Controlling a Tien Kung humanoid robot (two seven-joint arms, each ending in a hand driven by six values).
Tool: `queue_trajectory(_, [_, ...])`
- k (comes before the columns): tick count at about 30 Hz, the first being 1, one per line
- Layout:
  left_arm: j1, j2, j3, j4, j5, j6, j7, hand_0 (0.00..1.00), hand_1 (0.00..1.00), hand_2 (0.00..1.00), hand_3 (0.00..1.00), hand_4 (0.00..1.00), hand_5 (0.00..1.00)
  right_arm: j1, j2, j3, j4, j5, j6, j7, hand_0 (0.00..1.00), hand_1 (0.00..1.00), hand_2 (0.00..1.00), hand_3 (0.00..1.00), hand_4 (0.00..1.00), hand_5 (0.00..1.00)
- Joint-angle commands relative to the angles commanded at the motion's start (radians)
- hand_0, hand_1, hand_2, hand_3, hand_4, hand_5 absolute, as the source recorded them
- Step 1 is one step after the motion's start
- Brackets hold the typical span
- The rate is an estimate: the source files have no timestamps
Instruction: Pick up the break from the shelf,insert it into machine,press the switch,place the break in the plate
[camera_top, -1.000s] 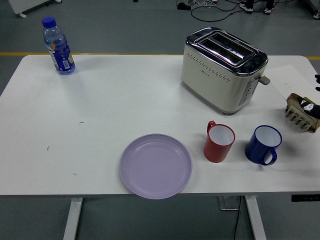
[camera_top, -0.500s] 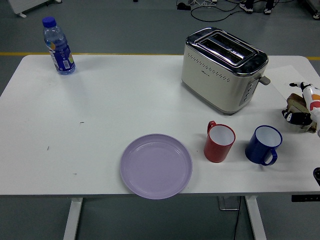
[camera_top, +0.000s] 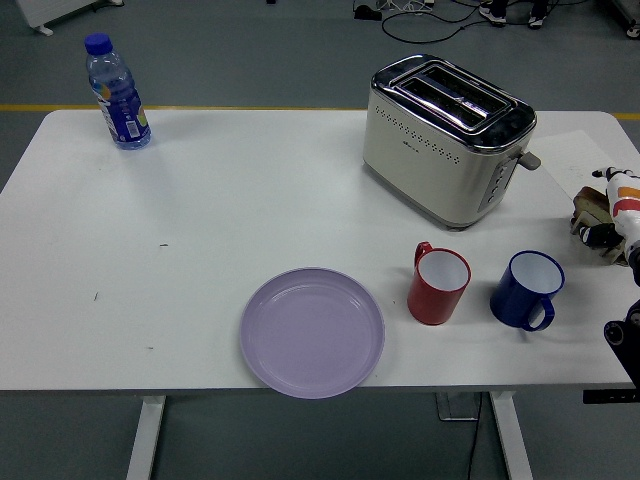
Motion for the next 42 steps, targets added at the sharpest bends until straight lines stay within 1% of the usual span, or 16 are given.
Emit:
queue_trajectory(1, [0.001, 0.000, 0.000, 0.000, 0.000, 0.000, 0.000, 0.624, 0.451, 0.460, 0.509, 0.255, 0.819, 0.004, 0.002, -0.003, -0.007, 0.000, -0.004, -0.005, 0.881, 0.801, 0.858, 0.843, 0.800, 0.113])
queue_trajectory(2, [0.001, 0.000, 0.000, 0.000, 0.002, 0.000, 0.001, 0.624, 0.451, 0.459, 0.508, 0.257, 0.820, 0.012, 0.005, -0.007, -0.017, 0.000, -0.010, -0.013, 0.805, 0.737, 0.783, 0.796, 0.792, 0.108])
queue_trajectory(7, [0.005, -0.001, -0.001, 0.000, 0.008, -0.002, 0.003, 0.624, 0.451, 0.459, 0.508, 0.257, 0.820, 0.055, 0.012, -0.034, -0.059, 0.000, -0.016, -0.069, 0.805, 0.737, 0.783, 0.796, 0.792, 0.108])
queue_trajectory(8, [0.005, 0.000, -0.001, 0.000, 0.008, -0.002, 0.003, 0.625, 0.450, 0.459, 0.509, 0.257, 0.820, 0.062, 0.012, -0.039, -0.067, 0.000, -0.015, -0.080, 0.651, 0.628, 0.635, 0.718, 0.755, 0.082])
queue_trajectory(13, [0.007, 0.001, -0.004, 0.000, 0.013, -0.002, 0.004, 0.625, 0.450, 0.459, 0.509, 0.257, 0.820, 0.093, 0.011, -0.064, -0.098, 0.000, -0.001, -0.094, 0.651, 0.628, 0.635, 0.718, 0.755, 0.082])
queue_trajectory(14, [0.007, 0.001, -0.004, 0.000, 0.013, -0.002, 0.004, 0.624, 0.449, 0.459, 0.509, 0.257, 0.819, 0.100, 0.011, -0.069, -0.106, 0.000, 0.001, -0.094, 0.557, 0.564, 0.571, 0.664, 0.724, 0.069])
queue_trajectory(19, [0.006, 0.002, -0.001, 0.000, 0.005, 0.000, 0.002, 0.624, 0.449, 0.459, 0.509, 0.257, 0.819, 0.121, 0.012, -0.091, -0.135, 0.000, 0.003, -0.094, 0.557, 0.564, 0.571, 0.664, 0.724, 0.069])
queue_trajectory(20, [0.005, 0.003, -0.001, 0.000, 0.003, 0.000, 0.001, 0.624, 0.449, 0.456, 0.510, 0.258, 0.821, 0.125, 0.012, -0.097, -0.140, 0.000, 0.000, -0.094, 0.399, 0.446, 0.478, 0.545, 0.555, 0.002])
queue_trajectory(25, [0.003, 0.003, 0.001, 0.000, -0.003, 0.001, 0.000, 0.624, 0.449, 0.456, 0.510, 0.258, 0.821, 0.137, 0.013, -0.114, -0.157, 0.000, -0.013, -0.094, 0.399, 0.446, 0.478, 0.545, 0.555, 0.002])
queue_trajectory(26, [0.003, 0.004, 0.001, 0.000, -0.004, 0.001, 0.000, 0.624, 0.448, 0.456, 0.510, 0.258, 0.823, 0.138, 0.013, -0.115, -0.160, 0.000, -0.014, -0.094, 0.316, 0.389, 0.448, 0.510, 0.480, 0.002])
queue_trajectory(31, [0.001, 0.004, 0.004, 0.000, -0.008, 0.002, 0.000, 0.624, 0.448, 0.456, 0.510, 0.258, 0.823, 0.144, 0.010, -0.122, -0.176, 0.000, -0.053, -0.094, 0.316, 0.389, 0.448, 0.510, 0.480, 0.002])
queue_trajectory(32, [0.001, 0.004, 0.004, 0.000, -0.009, 0.002, -0.001, 0.626, 0.448, 0.456, 0.510, 0.258, 0.820, 0.145, 0.010, -0.122, -0.178, 0.000, -0.057, -0.094, 0.312, 0.369, 0.427, 0.497, 0.404, 0.002])
queue_trajectory(36, [0.000, 0.004, 0.004, 0.000, -0.009, 0.002, 0.000, 0.626, 0.448, 0.456, 0.510, 0.258, 0.820, 0.150, 0.002, -0.125, -0.183, 0.000, -0.080, -0.094, 0.312, 0.369, 0.427, 0.497, 0.404, 0.002])
queue_trajectory(38, [0.000, 0.004, 0.004, 0.000, -0.011, 0.003, -0.001, 0.626, 0.448, 0.456, 0.510, 0.258, 0.820, 0.154, -0.005, -0.125, -0.180, 0.000, -0.089, -0.094, 0.312, 0.369, 0.427, 0.497, 0.404, 0.002])
queue_trajectory(39, [0.000, 0.004, 0.003, 0.000, -0.012, 0.003, -0.001, 0.626, 0.447, 0.455, 0.510, 0.258, 0.820, 0.158, -0.013, -0.124, -0.175, 0.000, -0.094, -0.094, 0.312, 0.359, 0.419, 0.494, 0.380, 0.002])
queue_trajectory(42, [-0.001, 0.004, 0.003, 0.000, -0.012, 0.004, -0.001, 0.626, 0.447, 0.455, 0.510, 0.258, 0.820, 0.175, -0.037, -0.127, -0.155, 0.000, -0.099, -0.094, 0.312, 0.359, 0.419, 0.494, 0.380, 0.002])
